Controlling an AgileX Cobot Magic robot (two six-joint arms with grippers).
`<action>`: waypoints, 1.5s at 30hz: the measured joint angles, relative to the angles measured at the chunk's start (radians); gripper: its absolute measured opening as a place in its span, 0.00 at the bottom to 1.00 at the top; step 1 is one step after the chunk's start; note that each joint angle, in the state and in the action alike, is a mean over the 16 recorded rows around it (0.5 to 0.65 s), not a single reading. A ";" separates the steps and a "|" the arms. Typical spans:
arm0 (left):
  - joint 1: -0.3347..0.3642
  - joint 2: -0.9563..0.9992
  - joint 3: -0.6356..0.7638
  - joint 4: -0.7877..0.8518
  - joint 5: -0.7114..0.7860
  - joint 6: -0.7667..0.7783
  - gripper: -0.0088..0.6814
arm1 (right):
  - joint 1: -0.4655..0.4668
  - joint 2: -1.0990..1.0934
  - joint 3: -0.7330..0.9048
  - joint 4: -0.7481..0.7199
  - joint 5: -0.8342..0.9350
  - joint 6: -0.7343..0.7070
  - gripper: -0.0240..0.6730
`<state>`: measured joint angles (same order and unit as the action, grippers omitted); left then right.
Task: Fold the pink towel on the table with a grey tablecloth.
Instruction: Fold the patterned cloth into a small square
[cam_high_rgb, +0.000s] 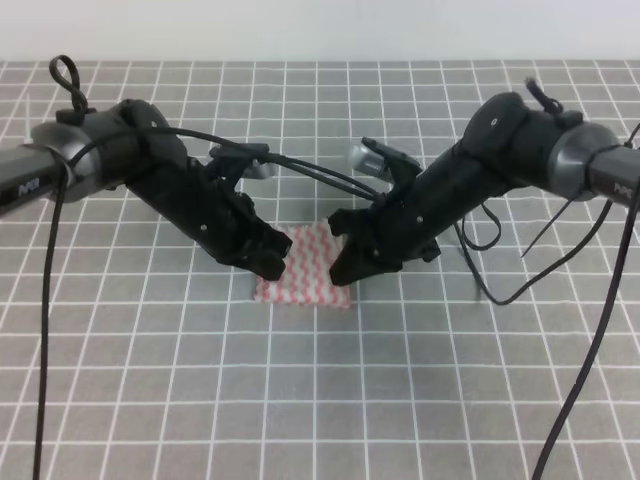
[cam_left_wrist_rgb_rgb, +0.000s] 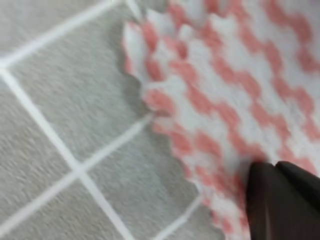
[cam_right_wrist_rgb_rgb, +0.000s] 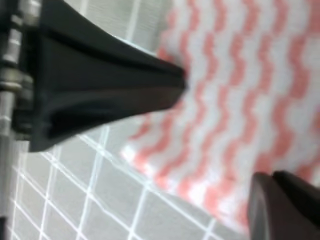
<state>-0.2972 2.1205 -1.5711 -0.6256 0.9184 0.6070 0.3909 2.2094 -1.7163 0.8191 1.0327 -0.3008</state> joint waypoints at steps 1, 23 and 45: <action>0.000 0.000 -0.001 0.004 -0.007 -0.002 0.01 | 0.000 0.001 -0.001 -0.003 0.000 0.002 0.01; 0.000 -0.020 -0.018 0.002 0.055 -0.007 0.01 | -0.002 0.039 -0.059 0.032 -0.193 0.010 0.01; 0.000 -0.379 0.183 0.032 -0.212 -0.008 0.01 | -0.002 -0.209 0.043 -0.176 -0.166 0.045 0.01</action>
<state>-0.2971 1.7413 -1.3883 -0.5936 0.7061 0.5985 0.3891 2.0008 -1.6732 0.6436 0.8663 -0.2557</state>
